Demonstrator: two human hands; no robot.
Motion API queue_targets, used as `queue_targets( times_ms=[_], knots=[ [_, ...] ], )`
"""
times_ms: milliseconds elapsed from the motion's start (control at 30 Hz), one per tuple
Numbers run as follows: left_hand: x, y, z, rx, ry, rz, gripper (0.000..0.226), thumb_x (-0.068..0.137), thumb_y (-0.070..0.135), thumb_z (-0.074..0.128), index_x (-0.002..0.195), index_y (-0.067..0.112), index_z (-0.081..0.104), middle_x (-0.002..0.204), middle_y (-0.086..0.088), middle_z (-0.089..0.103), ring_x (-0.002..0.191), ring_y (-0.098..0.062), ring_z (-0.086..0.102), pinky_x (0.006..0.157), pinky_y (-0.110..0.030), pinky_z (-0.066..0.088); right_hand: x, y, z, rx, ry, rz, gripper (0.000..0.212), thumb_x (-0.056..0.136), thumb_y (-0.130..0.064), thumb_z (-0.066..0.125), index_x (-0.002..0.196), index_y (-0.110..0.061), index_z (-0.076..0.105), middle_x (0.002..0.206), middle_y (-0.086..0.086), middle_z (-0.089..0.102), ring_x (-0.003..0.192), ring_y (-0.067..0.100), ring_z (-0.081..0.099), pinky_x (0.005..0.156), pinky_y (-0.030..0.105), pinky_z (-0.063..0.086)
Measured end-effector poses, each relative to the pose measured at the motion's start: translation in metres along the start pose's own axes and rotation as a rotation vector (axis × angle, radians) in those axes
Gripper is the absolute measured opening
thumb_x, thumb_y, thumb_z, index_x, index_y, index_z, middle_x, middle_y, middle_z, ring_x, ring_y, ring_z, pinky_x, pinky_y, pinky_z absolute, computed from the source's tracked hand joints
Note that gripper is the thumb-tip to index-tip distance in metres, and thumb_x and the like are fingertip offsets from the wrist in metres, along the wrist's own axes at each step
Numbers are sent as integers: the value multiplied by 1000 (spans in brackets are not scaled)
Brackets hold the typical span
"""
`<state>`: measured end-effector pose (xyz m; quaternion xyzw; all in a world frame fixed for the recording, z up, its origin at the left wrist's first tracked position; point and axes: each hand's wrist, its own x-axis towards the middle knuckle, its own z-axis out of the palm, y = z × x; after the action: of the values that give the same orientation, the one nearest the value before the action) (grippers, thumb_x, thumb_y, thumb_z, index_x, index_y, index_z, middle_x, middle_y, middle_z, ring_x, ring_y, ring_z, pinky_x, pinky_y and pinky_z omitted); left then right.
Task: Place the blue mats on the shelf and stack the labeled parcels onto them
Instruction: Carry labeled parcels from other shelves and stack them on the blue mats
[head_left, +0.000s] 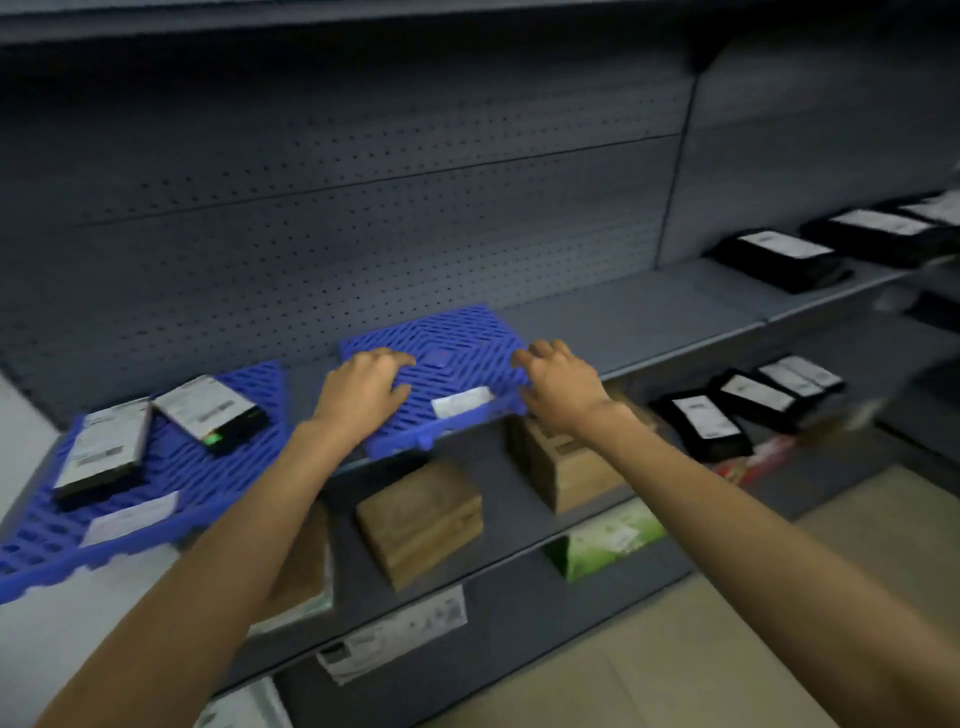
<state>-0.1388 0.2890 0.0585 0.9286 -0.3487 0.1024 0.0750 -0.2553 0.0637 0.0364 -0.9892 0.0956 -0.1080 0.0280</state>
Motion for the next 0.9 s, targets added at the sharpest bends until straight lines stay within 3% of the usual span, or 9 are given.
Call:
queue_targets(
  times_ms=[133,500,767,900],
  knots=[
    [23,127,14,-33,1,133,43,93,30,59,136,27,55,140,-1,56,128,-28,52,96,-42,46,-77,108,-24,-65,-18,159,38,95,-24,51,131,-13,49,129,12,49,124,35,44,92,43,46],
    [33,445,66,-151,-37,555,38,93,32,60,131,30,58,132,2,60,122,-25,56,90,-41,49,-297,329,-79,-119,23,612,33,97,-25,48,127,-15,52,125,11,53,122,35,46,86,45,47],
    [41,604,105,-170,-70,821,39,94,33,59,132,30,55,129,4,61,117,-23,59,82,-40,52,-390,417,-76,-92,22,813,42,98,-27,51,137,-15,47,130,10,52,122,32,47,91,47,50],
    [68,665,132,-212,-91,888,31,93,32,60,124,29,60,123,3,65,113,-23,61,79,-37,52,-401,471,-63,-74,-23,861,36,98,-27,49,133,-17,50,130,9,52,122,30,47,91,45,51]
  ],
)
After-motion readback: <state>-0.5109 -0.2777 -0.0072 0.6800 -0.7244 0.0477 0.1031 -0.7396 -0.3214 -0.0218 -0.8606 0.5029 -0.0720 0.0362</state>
